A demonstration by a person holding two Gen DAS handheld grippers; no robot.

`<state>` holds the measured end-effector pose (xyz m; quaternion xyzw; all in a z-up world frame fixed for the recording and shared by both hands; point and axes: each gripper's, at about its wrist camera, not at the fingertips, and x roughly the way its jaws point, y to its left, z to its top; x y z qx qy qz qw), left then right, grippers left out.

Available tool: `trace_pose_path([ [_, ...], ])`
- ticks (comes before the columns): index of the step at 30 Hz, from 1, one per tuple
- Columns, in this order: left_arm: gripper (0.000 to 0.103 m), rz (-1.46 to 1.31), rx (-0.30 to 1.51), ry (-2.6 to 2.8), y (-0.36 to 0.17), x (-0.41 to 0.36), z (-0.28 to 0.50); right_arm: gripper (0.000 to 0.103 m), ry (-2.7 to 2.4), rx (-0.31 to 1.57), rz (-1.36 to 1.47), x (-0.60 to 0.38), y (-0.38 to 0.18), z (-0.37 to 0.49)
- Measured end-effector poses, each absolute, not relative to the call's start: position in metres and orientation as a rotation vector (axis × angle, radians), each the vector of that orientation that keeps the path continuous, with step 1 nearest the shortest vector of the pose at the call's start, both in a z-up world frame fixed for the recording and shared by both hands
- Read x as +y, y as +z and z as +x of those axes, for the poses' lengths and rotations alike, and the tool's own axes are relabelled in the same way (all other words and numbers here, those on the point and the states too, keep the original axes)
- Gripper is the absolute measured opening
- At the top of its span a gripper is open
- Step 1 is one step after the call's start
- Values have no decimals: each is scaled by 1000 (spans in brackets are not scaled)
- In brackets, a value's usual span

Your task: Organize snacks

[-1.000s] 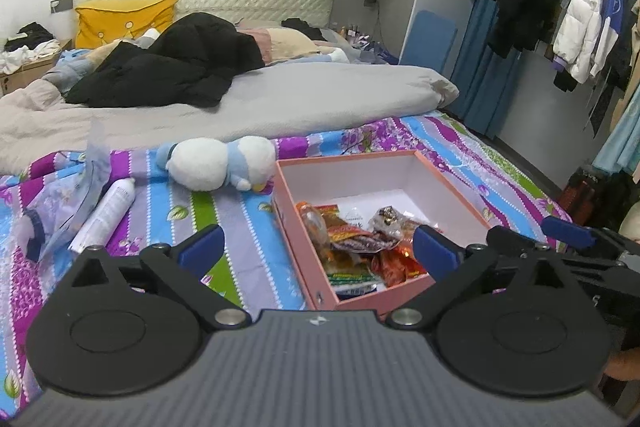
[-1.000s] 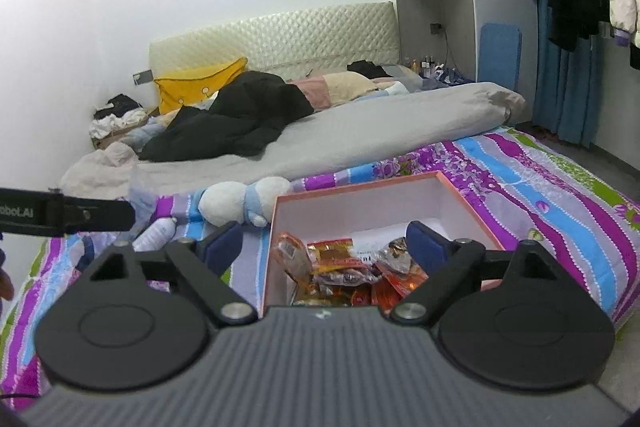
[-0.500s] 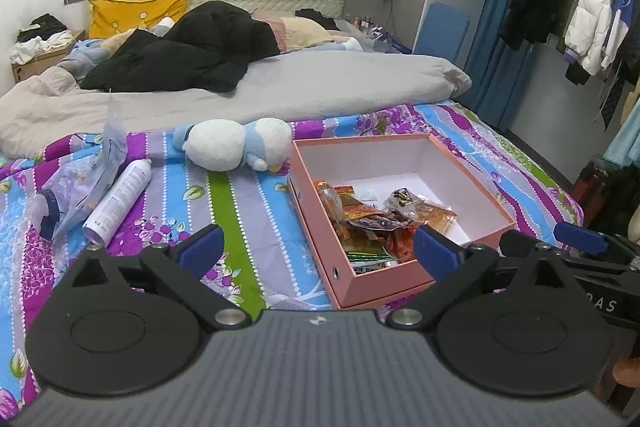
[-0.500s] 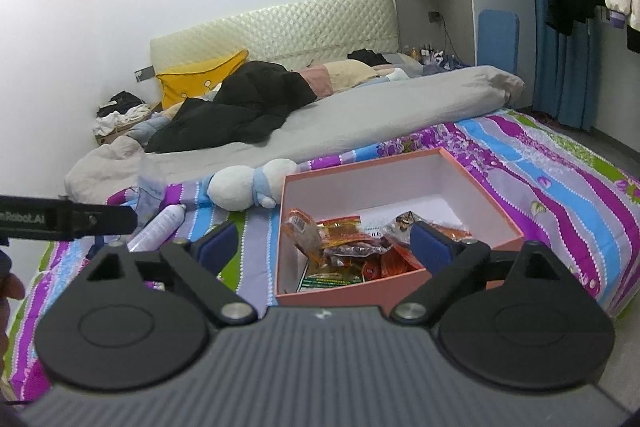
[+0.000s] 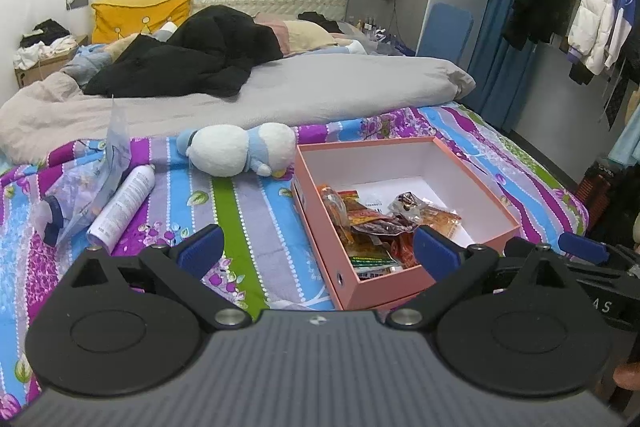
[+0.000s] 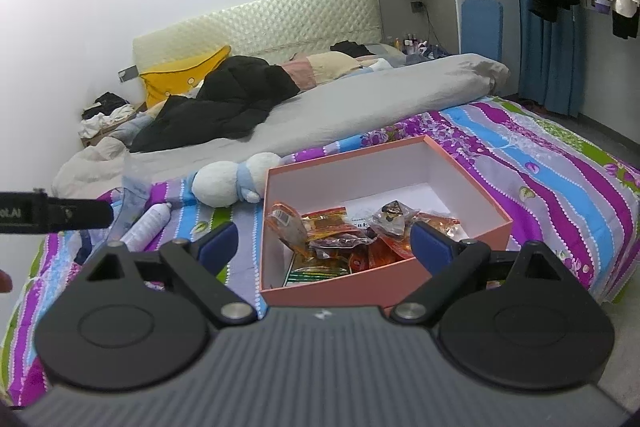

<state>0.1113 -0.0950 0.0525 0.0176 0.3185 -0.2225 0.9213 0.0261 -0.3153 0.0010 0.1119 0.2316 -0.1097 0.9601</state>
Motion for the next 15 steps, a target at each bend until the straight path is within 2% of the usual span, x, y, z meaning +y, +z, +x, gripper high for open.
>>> trace_pose_path([
  [15, 102, 35, 665, -467, 51, -102, 113, 94, -232, 464, 238, -319, 2, 25],
])
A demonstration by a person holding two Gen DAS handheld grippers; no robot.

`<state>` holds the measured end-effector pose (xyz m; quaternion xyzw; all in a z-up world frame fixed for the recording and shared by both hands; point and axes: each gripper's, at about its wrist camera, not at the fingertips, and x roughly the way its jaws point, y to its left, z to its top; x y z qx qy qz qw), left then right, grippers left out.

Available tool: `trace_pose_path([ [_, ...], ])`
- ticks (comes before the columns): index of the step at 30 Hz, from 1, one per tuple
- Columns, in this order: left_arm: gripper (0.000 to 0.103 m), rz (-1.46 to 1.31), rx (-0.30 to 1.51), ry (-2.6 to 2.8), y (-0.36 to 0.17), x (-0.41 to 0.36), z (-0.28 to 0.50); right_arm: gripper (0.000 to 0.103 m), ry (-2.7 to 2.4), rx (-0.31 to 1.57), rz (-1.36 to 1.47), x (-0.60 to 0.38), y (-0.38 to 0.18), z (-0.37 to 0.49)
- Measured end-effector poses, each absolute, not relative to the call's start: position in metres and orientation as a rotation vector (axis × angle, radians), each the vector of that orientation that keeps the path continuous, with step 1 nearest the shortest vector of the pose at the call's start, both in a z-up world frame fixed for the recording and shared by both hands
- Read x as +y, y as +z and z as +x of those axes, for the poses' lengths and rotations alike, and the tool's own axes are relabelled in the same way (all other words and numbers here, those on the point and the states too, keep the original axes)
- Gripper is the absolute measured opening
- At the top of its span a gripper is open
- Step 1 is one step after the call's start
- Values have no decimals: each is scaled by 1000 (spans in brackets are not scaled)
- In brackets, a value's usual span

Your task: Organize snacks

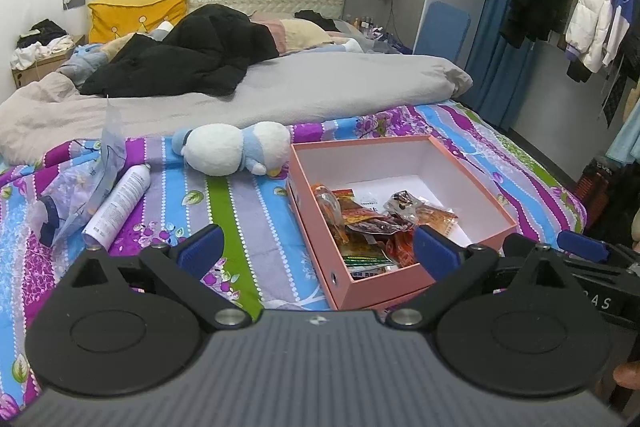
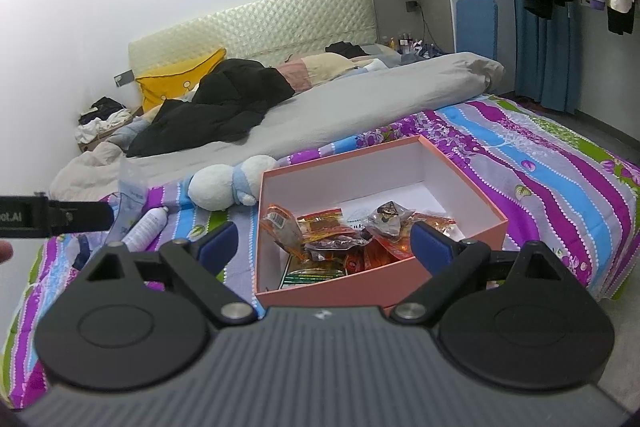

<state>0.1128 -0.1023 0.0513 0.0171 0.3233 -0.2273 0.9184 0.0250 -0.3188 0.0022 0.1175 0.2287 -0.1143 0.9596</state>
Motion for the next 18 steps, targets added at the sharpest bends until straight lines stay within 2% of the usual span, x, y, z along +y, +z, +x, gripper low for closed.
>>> trace_pose_path([
  [18, 102, 29, 670, -480, 52, -104, 113, 94, -238, 462, 240, -318, 3, 25],
])
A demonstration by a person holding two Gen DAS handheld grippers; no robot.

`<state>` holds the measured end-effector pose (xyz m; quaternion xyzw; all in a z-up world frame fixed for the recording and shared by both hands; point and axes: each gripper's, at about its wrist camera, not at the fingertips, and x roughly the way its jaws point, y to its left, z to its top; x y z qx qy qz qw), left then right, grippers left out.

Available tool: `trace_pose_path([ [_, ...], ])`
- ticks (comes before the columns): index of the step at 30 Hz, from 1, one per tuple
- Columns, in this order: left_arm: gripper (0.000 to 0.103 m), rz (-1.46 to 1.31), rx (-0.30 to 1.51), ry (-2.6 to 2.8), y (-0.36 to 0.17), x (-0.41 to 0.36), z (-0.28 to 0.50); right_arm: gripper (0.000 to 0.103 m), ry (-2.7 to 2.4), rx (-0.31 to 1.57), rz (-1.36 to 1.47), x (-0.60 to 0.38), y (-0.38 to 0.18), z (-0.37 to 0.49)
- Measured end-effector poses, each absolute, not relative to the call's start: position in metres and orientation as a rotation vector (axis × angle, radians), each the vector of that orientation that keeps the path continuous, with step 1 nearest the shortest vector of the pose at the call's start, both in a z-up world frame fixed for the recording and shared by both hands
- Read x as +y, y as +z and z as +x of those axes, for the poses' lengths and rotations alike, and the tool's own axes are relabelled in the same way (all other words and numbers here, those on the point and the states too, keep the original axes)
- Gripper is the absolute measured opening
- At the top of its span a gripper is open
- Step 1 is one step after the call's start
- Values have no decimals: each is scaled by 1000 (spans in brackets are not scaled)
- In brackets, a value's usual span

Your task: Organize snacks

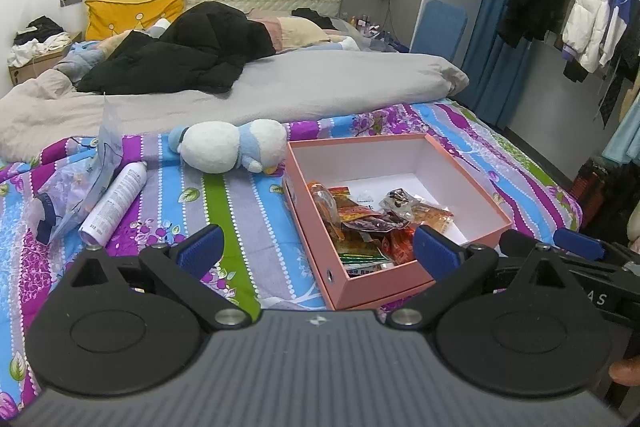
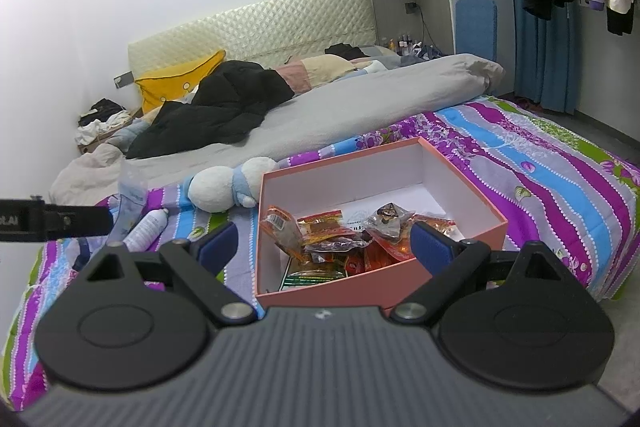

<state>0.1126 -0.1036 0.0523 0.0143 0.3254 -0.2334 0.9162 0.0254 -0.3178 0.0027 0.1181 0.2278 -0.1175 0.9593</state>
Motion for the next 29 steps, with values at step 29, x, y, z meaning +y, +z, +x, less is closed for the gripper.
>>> trace_pose_path([
  [29, 102, 18, 667, -462, 51, -96, 108, 94, -234, 455, 253, -320, 4, 25],
])
